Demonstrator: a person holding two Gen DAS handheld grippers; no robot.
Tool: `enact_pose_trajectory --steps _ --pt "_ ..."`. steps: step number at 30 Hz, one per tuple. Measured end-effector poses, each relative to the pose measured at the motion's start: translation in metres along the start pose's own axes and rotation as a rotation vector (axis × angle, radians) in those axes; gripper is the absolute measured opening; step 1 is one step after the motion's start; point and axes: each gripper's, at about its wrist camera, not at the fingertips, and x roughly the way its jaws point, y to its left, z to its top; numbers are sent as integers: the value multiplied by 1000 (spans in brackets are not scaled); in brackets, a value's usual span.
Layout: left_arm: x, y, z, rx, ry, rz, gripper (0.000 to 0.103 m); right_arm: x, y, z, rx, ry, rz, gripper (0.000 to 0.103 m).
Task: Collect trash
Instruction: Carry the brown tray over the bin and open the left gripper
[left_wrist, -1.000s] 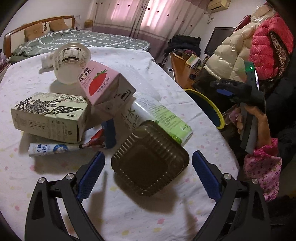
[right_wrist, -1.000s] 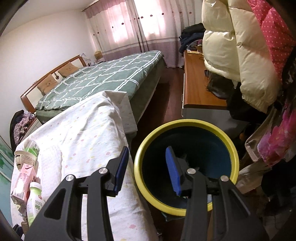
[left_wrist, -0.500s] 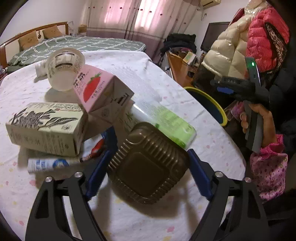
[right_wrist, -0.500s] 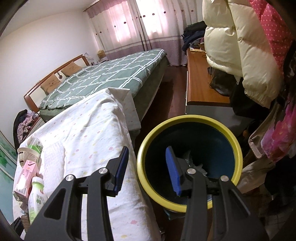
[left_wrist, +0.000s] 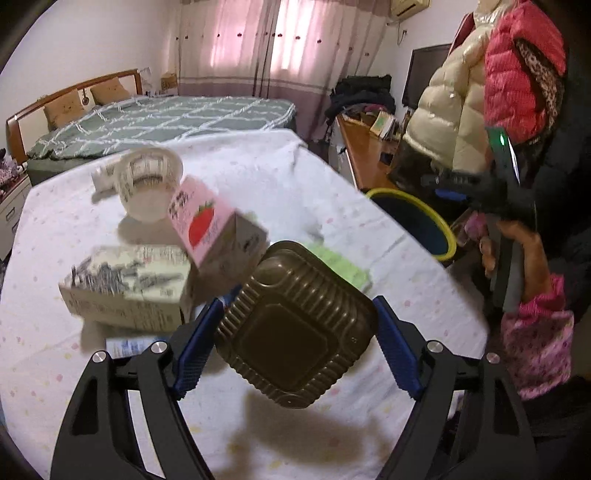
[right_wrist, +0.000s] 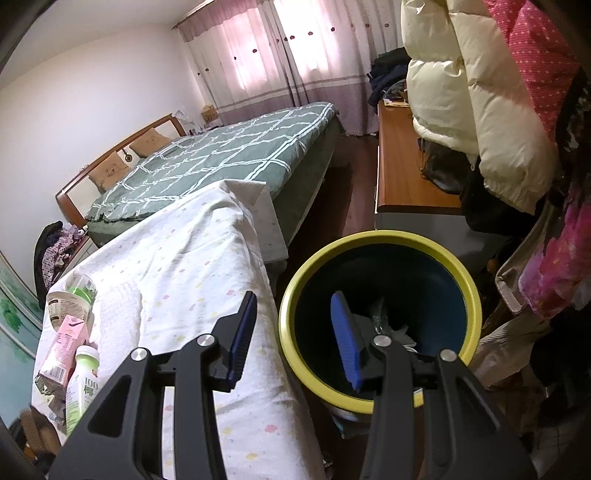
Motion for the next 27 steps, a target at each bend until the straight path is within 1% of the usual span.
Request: enact_pose_trajectory --steps 6,8,10,13,15,20,22,27 --pt "9 -20 41 51 -24 -13 80 -19 -9 -5 -8 -30 -8 40" --pt "20 -34 58 78 -29 -13 80 -28 -16 -7 -8 -45 -17 40" --pt "32 -47 75 95 -29 -28 80 -38 -25 -9 -10 -59 -32 40" --pt "56 -72 101 121 -17 -54 80 -49 -39 -13 -16 -77 -60 40" --pt "75 -91 117 133 -4 -95 80 -54 -47 -16 -25 -82 -88 40" --pt "129 -146 149 158 44 -145 80 -59 -72 -29 -25 -73 -118 41" --pt "151 -170 158 179 57 -152 81 -59 -82 -33 -13 -66 -121 41" --pt "199 -216 169 214 95 -148 81 -55 -106 -39 21 -56 -136 41"
